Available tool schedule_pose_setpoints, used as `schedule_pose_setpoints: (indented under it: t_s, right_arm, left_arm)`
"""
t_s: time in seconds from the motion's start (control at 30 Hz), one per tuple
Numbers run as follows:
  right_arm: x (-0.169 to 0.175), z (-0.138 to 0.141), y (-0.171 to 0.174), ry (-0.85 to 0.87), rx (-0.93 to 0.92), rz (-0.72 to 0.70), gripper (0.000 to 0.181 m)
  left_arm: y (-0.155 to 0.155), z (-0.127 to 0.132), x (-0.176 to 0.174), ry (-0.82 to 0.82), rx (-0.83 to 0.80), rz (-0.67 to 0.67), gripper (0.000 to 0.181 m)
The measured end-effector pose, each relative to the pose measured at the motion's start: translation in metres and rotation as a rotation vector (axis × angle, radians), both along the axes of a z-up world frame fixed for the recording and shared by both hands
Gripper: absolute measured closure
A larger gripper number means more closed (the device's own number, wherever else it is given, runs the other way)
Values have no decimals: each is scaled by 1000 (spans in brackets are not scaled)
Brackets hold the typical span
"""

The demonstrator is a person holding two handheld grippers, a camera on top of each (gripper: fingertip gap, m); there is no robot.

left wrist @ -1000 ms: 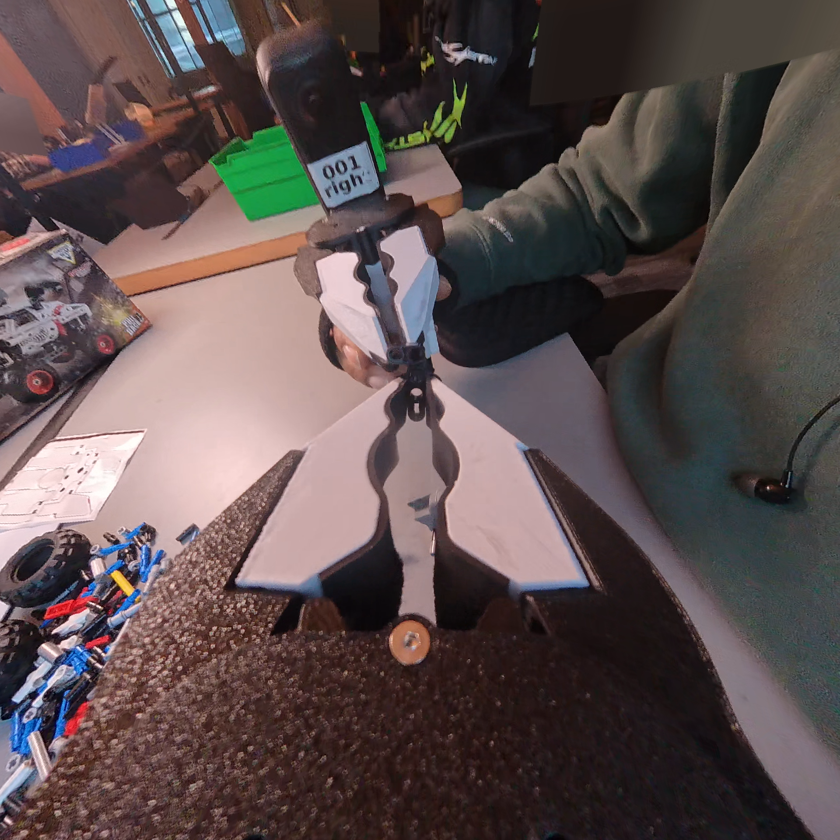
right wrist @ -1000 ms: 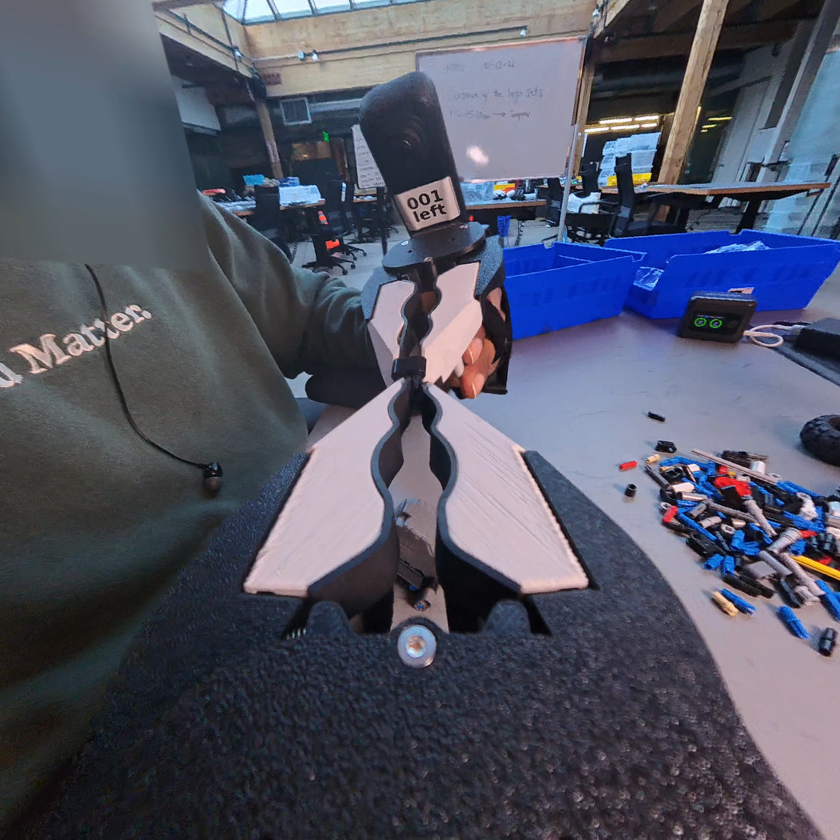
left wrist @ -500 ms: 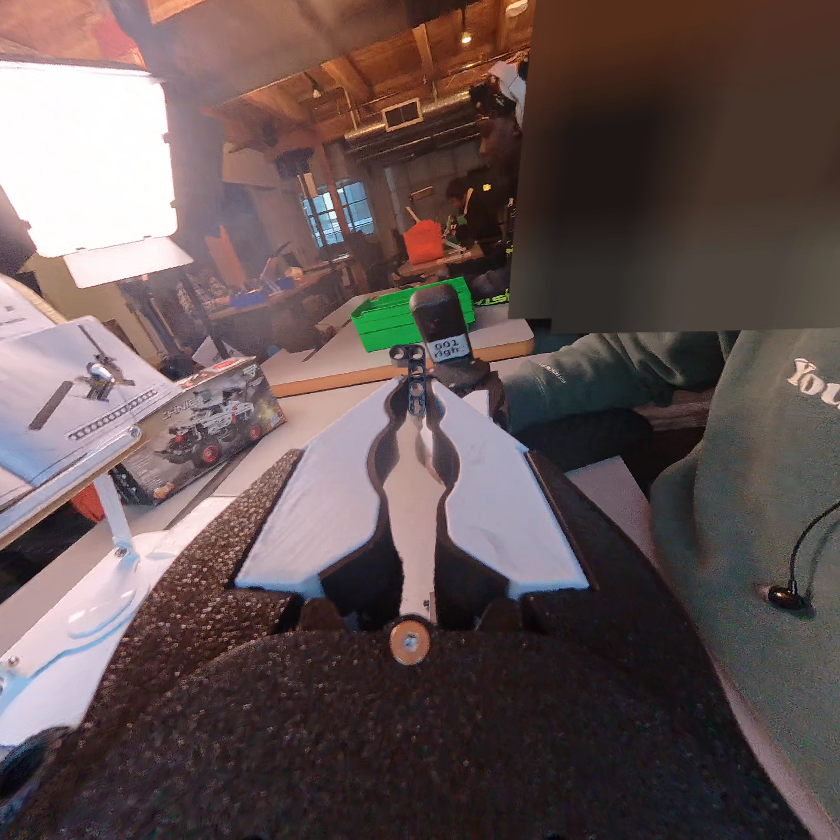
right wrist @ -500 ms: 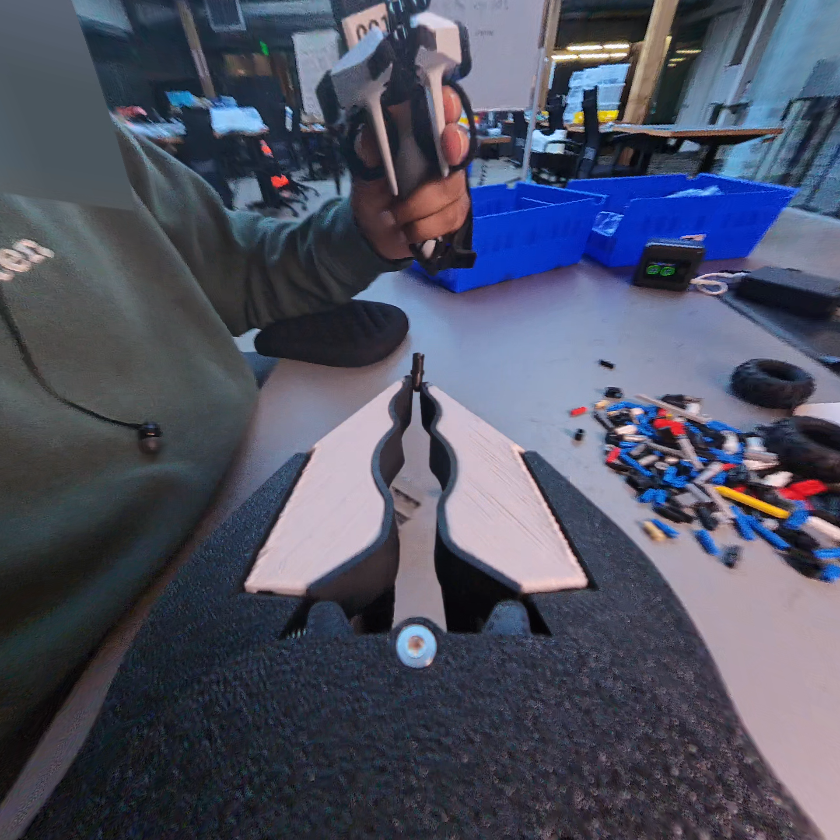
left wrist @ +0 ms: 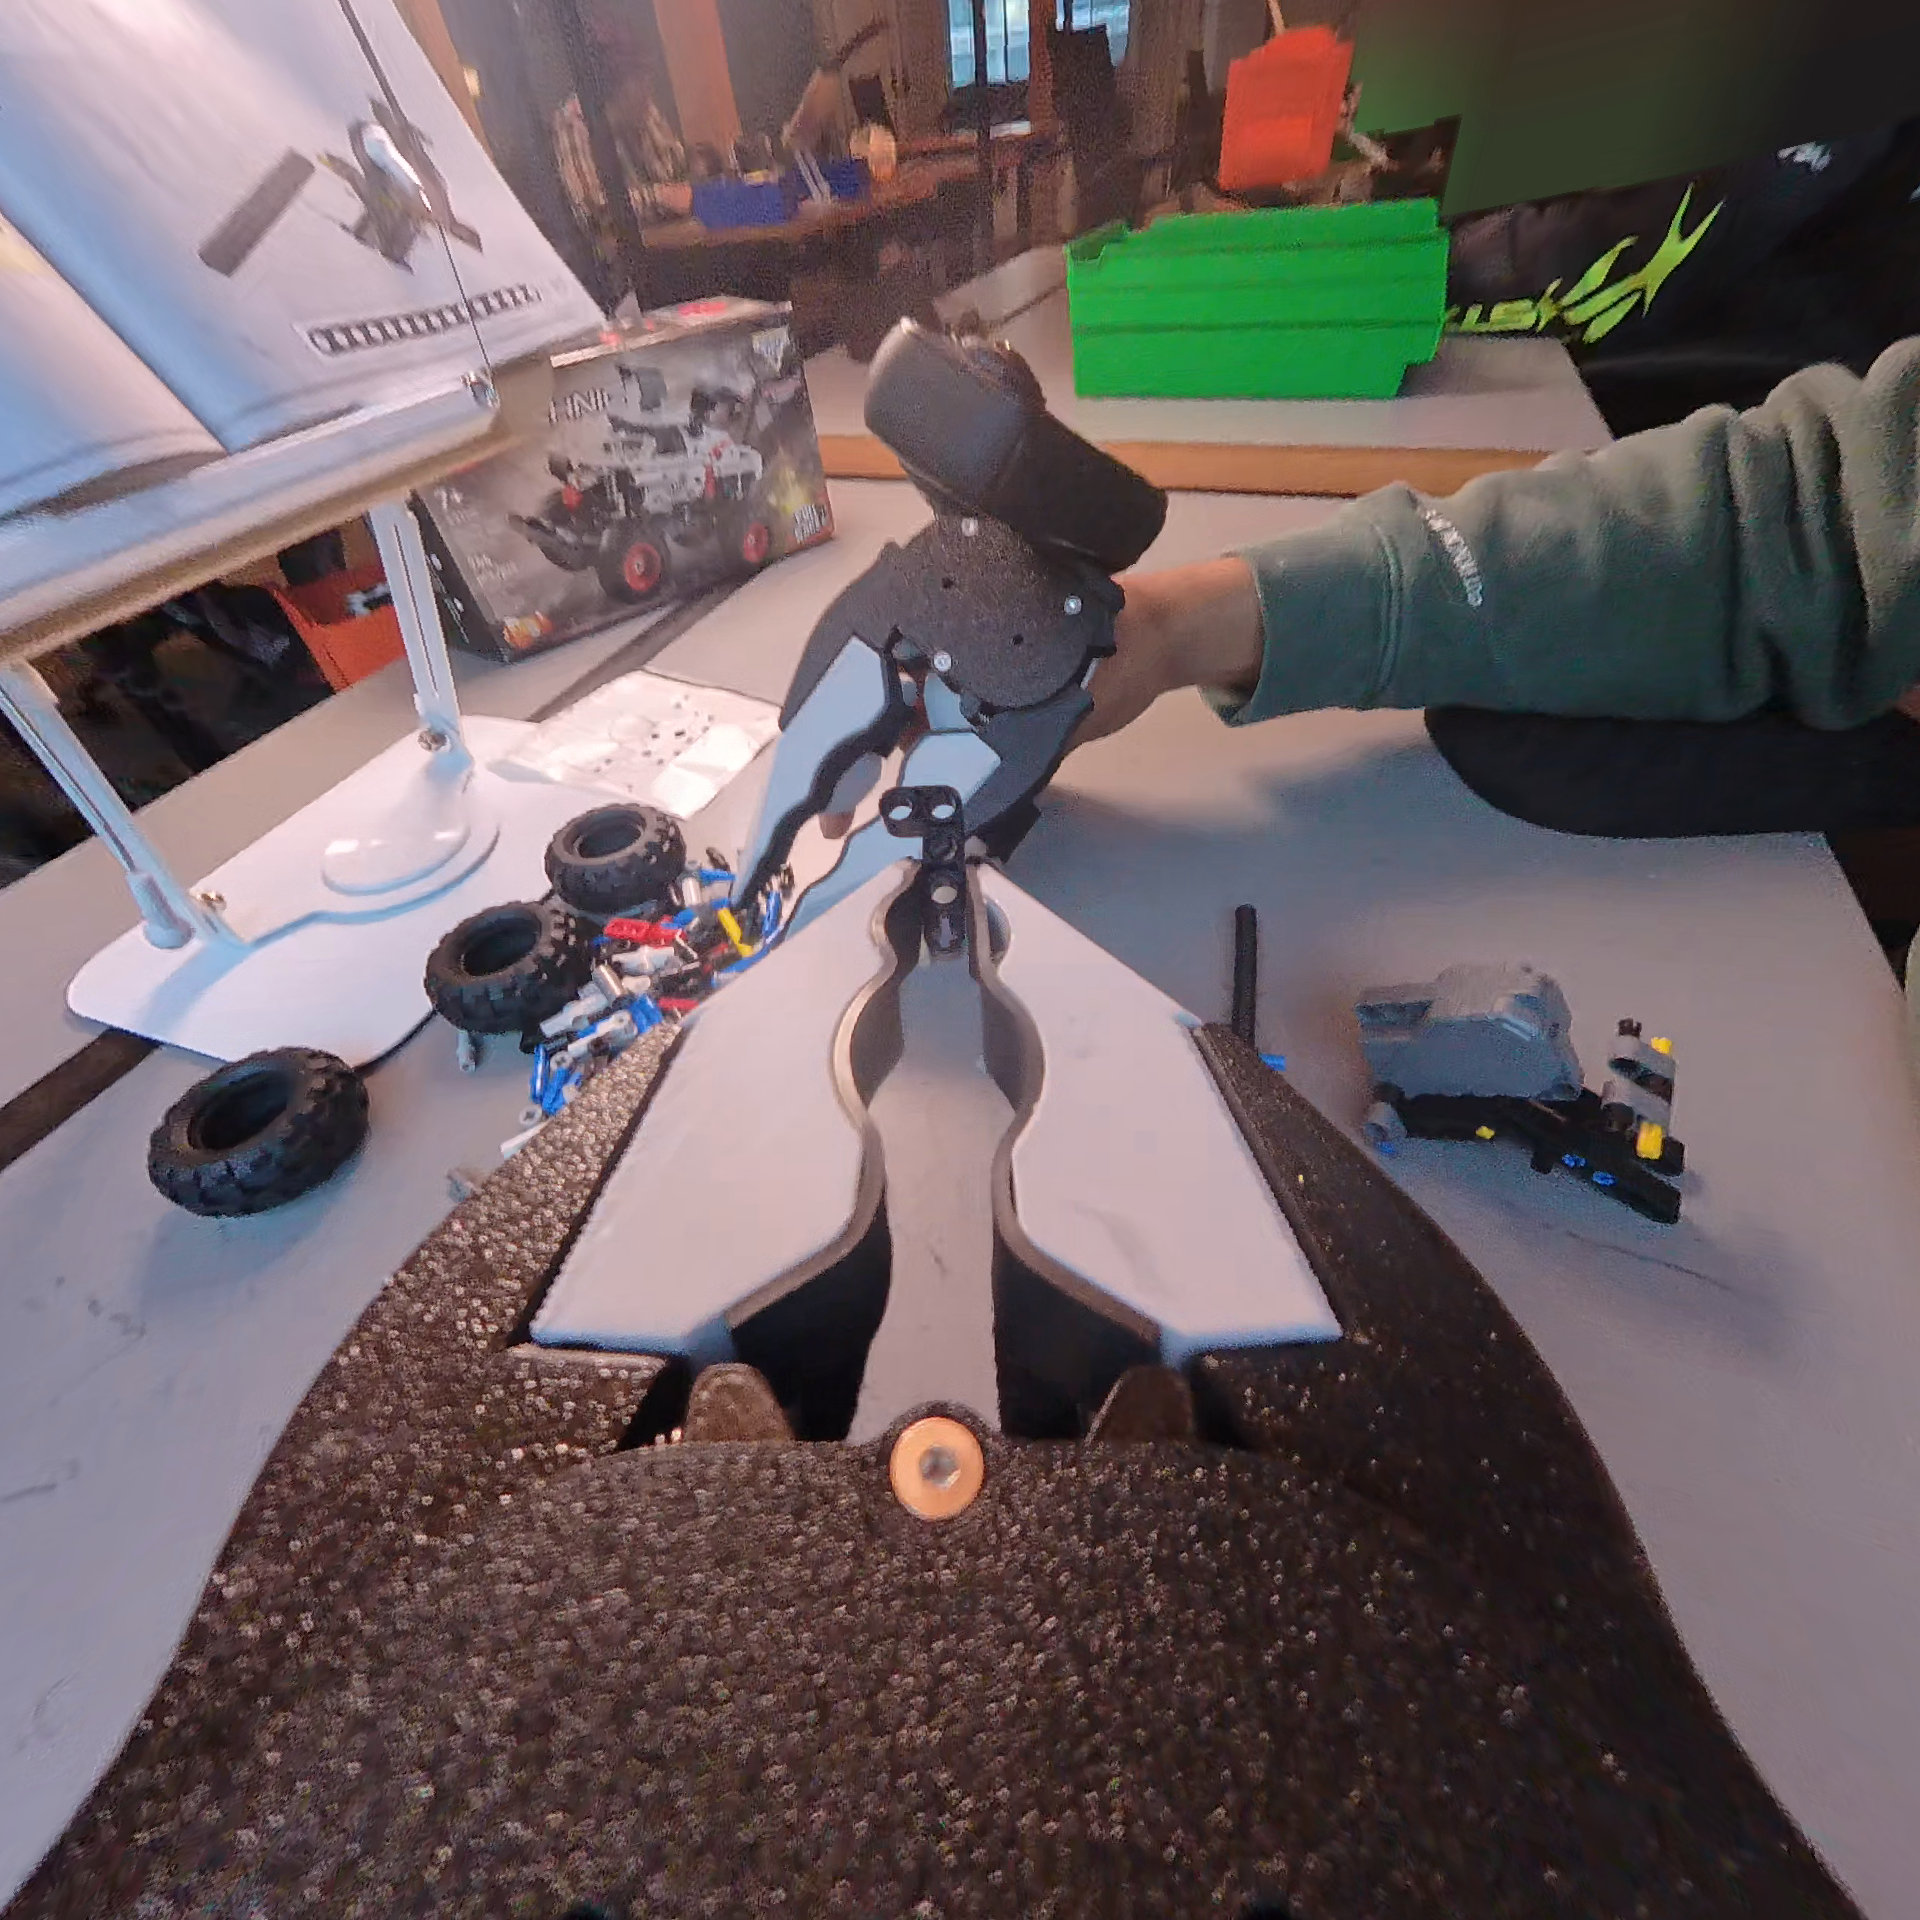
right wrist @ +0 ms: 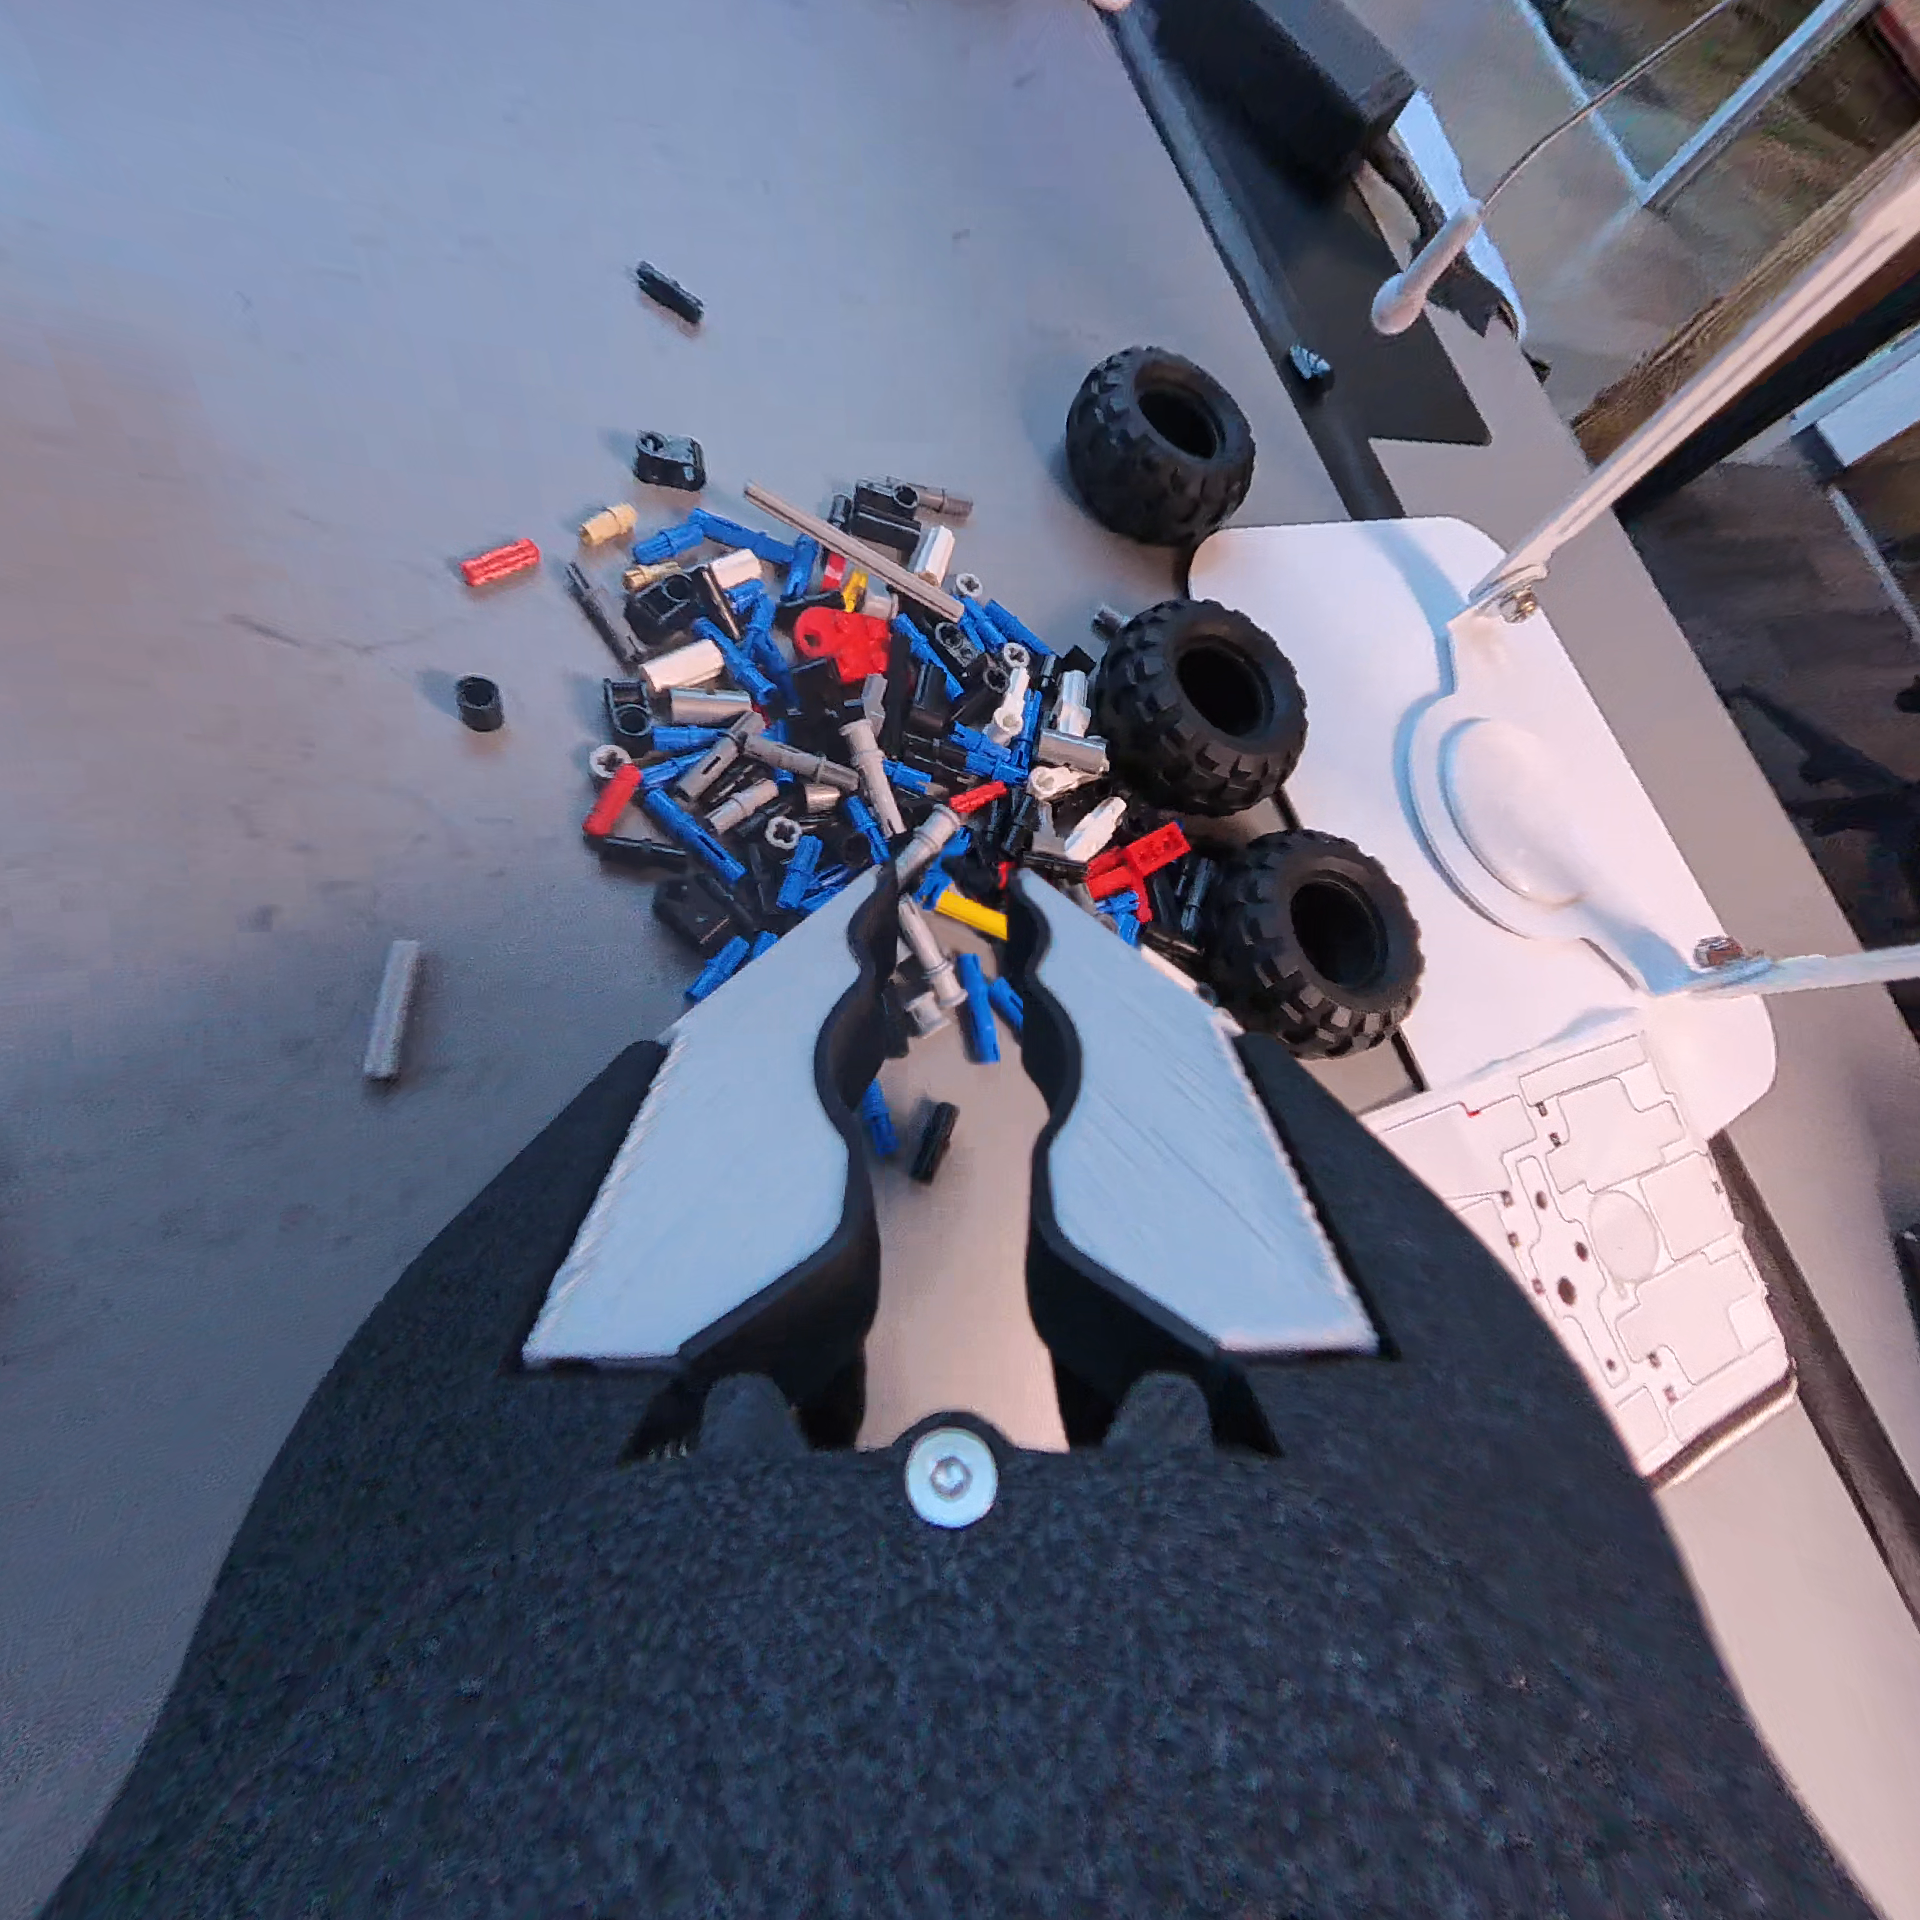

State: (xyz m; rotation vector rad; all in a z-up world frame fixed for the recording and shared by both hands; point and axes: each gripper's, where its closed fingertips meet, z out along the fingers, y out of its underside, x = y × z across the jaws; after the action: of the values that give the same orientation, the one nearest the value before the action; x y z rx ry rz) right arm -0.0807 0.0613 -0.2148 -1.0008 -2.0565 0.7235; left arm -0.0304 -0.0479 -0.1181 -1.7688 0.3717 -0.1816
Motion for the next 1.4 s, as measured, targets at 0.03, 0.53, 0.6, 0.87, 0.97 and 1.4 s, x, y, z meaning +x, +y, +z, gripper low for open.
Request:
schedule_pose_setpoints:
  t_s: [0.03, 0.53, 0.6, 0.87, 0.97, 1.4]
  right_arm:
    - [-2, 0, 1, 0, -5, -2, 158]
    - [89, 76, -49, 171, -223, 210, 152]
    - [112, 63, -56, 114, -178, 240, 151]
    - [172, 34, -53, 26, -124, 228, 158]
    - [172, 33, -50, 36, -130, 221, 159]
    - [166, 14, -55, -57, -135, 239, 160]
  left_arm:
    - [2, -5, -3, 8, -20, 16, 175]
    - [5, -47, -43, 218, -218, 218, 174]
    - [-10, -29, -70, 306, -226, 352, 174]
    - [-194, 33, -202, 380, -439, 1098, 174]
    - [-268, 10, -235, 238, -573, 1272, 174]
    - [-293, 11, -245, 230, -464, 1347, 150]
